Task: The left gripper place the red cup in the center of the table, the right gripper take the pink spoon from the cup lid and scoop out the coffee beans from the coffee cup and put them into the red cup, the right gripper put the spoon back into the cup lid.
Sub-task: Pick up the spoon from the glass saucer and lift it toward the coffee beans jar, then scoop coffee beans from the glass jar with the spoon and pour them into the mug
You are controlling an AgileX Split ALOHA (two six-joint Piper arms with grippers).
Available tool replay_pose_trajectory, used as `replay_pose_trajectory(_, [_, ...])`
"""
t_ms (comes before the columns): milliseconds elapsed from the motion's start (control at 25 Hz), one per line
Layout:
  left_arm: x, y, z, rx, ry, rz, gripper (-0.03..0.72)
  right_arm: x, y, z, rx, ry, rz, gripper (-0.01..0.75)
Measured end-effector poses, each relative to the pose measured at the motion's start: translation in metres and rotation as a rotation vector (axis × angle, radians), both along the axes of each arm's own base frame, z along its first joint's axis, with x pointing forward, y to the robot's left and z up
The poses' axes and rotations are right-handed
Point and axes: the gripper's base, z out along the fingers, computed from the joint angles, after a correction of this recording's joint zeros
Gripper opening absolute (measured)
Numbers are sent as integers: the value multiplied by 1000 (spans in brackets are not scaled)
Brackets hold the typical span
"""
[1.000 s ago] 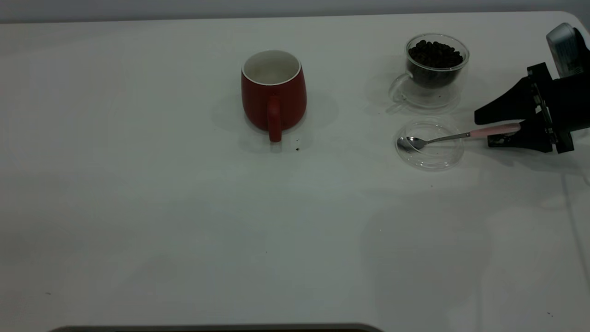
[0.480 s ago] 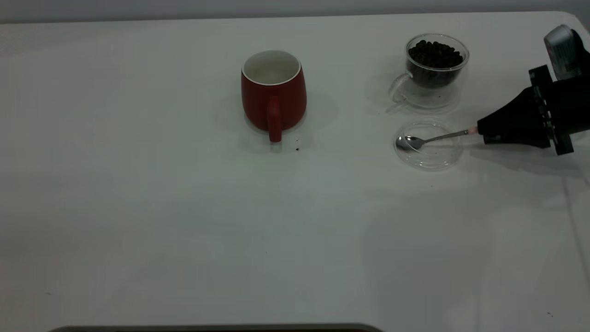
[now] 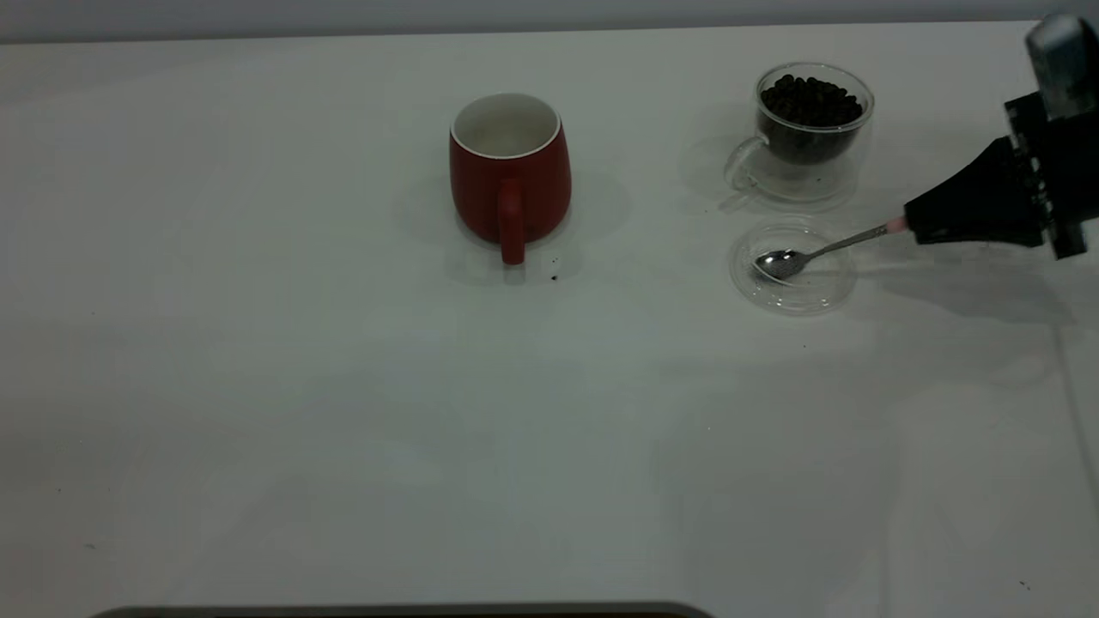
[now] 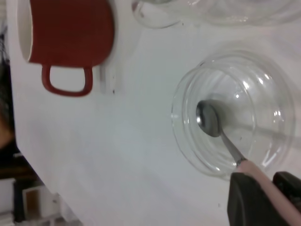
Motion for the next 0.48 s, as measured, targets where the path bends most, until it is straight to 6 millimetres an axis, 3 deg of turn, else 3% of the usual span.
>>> replay_pose_trajectory(240, [0,0,0,0,0,0,519,4,-13,53,19,-92,49,100])
replay_pose_trajectory(480, [0,0,0,0,0,0,519,17,-9,94,87,-197,-39,99])
